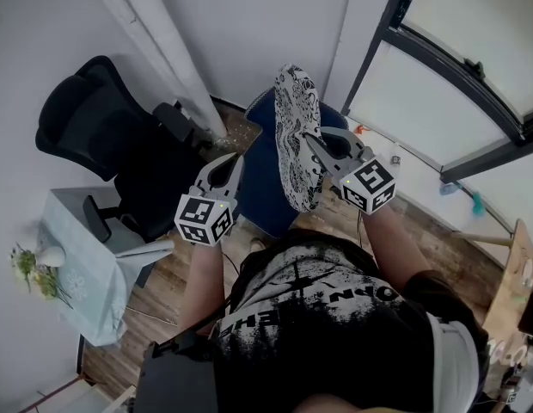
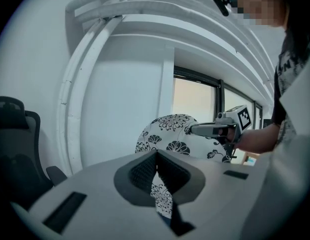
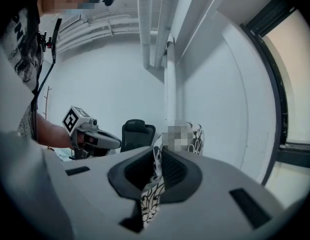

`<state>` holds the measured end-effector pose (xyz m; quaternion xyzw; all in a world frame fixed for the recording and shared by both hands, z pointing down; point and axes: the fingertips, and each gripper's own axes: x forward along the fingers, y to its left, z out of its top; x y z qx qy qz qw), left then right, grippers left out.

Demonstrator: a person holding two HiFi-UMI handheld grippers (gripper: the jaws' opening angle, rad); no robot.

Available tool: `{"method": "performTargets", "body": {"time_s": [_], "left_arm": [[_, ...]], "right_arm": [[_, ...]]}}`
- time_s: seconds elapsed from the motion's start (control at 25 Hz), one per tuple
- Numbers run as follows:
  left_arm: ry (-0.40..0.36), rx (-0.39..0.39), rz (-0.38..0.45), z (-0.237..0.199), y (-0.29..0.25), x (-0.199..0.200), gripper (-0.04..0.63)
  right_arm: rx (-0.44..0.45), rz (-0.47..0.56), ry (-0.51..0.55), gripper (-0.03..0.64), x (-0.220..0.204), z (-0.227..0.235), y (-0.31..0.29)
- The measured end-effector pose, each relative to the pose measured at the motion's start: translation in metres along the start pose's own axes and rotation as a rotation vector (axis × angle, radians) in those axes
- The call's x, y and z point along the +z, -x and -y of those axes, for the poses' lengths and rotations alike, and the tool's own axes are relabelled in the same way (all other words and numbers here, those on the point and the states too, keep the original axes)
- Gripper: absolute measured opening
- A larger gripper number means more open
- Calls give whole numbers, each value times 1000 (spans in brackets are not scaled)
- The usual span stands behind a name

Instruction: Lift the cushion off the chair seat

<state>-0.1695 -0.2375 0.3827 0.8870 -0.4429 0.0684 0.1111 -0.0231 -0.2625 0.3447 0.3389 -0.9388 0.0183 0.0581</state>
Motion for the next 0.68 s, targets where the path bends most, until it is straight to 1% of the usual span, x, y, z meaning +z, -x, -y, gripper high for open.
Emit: {"method": "performTargets", "body": {"time_s": [0.16,0.68], "left_arm": [[25,-8,-2,-4,-2,-1,14],[-3,-1,-16,-2,-7,1,14]], "right_arm": [[3,3,11,31,3,-3,-1],[15,6,14,31,4,-2,-2]]}}
